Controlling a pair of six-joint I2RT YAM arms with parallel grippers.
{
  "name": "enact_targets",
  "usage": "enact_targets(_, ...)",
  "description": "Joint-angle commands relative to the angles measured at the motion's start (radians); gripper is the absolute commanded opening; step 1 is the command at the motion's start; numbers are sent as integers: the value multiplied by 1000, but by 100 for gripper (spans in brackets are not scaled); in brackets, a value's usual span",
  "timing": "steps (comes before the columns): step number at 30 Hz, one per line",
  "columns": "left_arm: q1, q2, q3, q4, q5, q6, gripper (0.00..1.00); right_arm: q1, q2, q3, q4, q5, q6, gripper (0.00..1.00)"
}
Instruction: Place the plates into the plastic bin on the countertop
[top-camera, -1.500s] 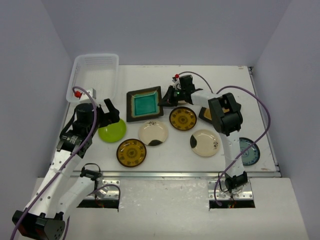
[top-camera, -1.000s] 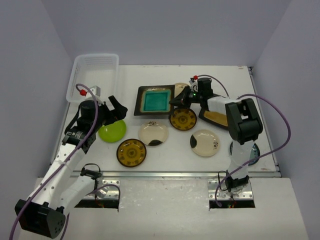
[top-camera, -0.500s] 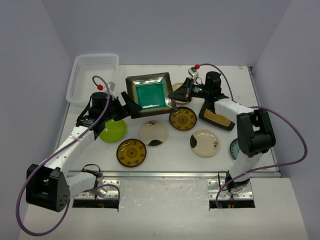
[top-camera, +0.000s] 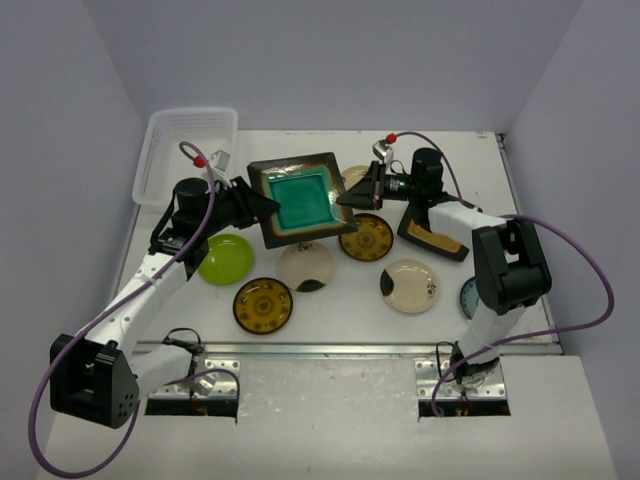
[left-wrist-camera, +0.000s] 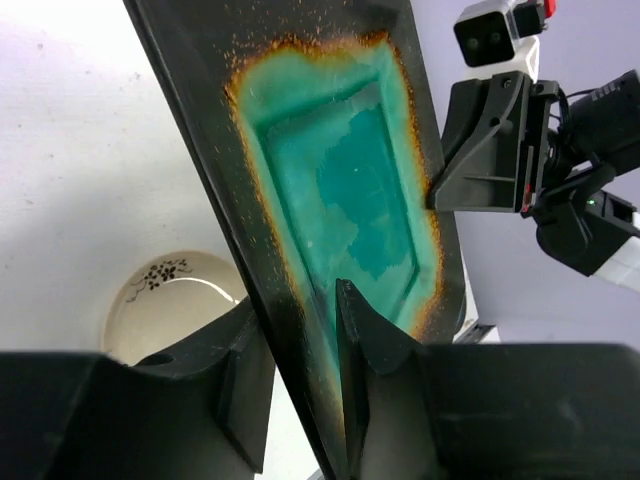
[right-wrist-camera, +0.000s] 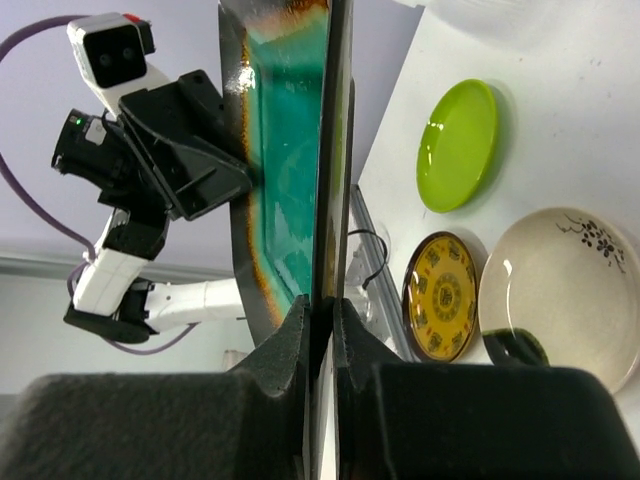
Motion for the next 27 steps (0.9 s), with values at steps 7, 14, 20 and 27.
enact_targets(7,-1,-13,21,195,79,-88,0,-6,-61,28,230,-83,88,43)
enact_targets(14,106,-71,112,122,-34,-197,0,-110,-95,-85,224,-23,82,99)
enact_targets(20,289,-61,159,93,-128,-328,0,-205,-239,-220,-3,94,-62,99)
enact_targets(27,381,27,147,114,-611,-534,0,-202,-478,-282,-320,245,-283,99)
